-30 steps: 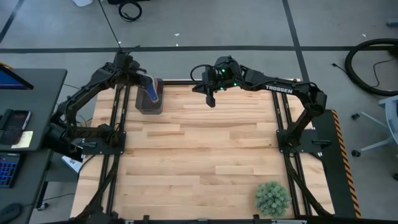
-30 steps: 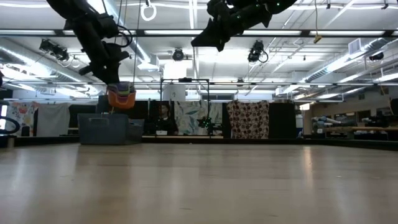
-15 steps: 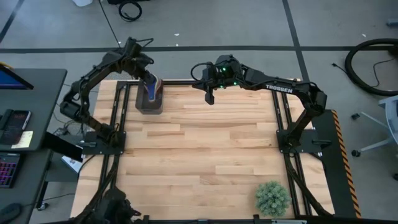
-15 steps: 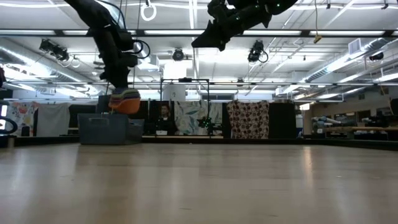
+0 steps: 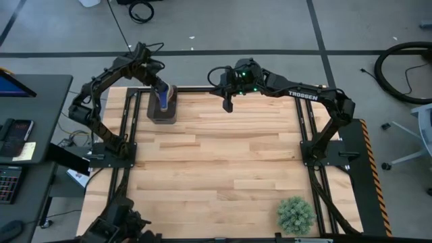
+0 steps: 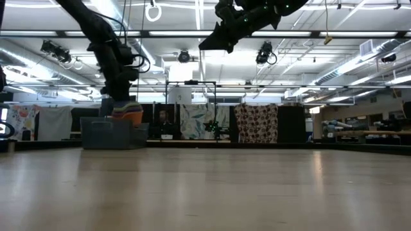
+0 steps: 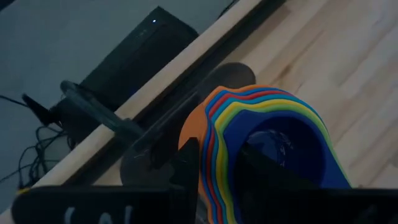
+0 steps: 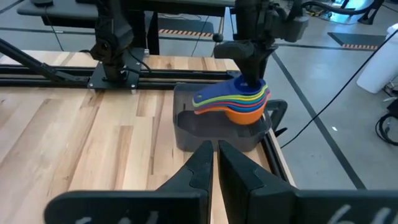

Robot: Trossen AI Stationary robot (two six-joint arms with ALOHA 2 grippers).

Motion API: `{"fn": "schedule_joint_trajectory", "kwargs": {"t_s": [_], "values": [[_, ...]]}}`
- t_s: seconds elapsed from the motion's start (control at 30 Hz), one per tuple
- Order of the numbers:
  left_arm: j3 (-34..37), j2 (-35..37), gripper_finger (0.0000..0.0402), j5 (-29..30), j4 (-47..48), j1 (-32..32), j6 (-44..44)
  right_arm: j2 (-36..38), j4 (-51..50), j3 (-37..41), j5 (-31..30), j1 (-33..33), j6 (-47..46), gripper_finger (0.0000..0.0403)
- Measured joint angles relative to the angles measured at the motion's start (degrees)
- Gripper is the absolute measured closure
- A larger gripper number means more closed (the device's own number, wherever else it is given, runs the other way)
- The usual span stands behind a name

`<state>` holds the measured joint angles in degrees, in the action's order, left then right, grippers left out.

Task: Nest measuring cups in basket
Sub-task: Put the stack of measuring cups into the black bin

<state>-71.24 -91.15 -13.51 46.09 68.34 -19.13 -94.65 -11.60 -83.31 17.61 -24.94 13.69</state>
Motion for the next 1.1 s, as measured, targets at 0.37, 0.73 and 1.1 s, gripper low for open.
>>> {"fn": "schedule_joint_trajectory", "kwargs": {"t_s": [0.37, 0.73, 1.1], "values": [[0.43, -2.51, 0.0322, -1.4, 0.66, 0.02, -2.71, 0.0, 0.0, 0.0, 0.02, -1.48, 0.0, 0.0373], [0.43, -6.41, 0.0322, -2.26, 0.26, 0.02, -4.45, 0.0, 0.04, 0.0, 0.02, -1.58, 0.0, 0.0373], [0.43, -10.11, 0.0322, -2.27, -2.92, 0.02, -6.31, 0.0, 0.15, 0.0, 0.02, -1.58, 0.0, 0.0373]]}}
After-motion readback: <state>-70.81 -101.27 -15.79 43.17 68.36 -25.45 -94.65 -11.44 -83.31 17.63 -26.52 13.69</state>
